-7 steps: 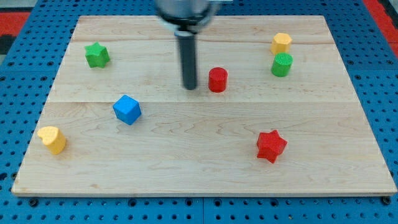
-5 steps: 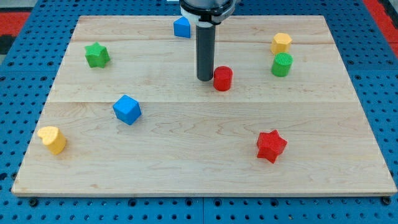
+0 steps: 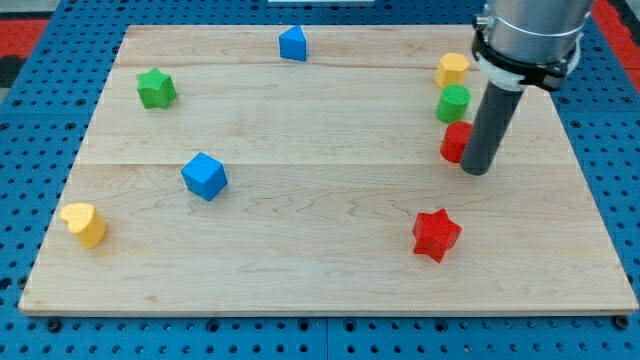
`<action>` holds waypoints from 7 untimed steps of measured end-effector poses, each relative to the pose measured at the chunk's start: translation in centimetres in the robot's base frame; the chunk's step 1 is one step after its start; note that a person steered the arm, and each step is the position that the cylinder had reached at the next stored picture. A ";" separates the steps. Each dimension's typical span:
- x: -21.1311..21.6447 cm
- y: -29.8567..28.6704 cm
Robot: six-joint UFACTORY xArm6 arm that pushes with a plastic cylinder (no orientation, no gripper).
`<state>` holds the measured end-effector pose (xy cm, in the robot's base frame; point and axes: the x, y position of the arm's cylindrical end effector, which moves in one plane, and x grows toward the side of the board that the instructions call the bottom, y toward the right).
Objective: Place the red blocks below the green circle to form a line
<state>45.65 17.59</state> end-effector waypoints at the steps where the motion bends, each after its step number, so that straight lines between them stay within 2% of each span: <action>1: 6.5 1.1; 2: 12.5 -5.0; 3: 12.3 -14.6; 4: 9.5 -12.9; 5: 10.8 -7.6; 6: 9.1 -4.7; 7: 6.5 -5.1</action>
<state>52.17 12.49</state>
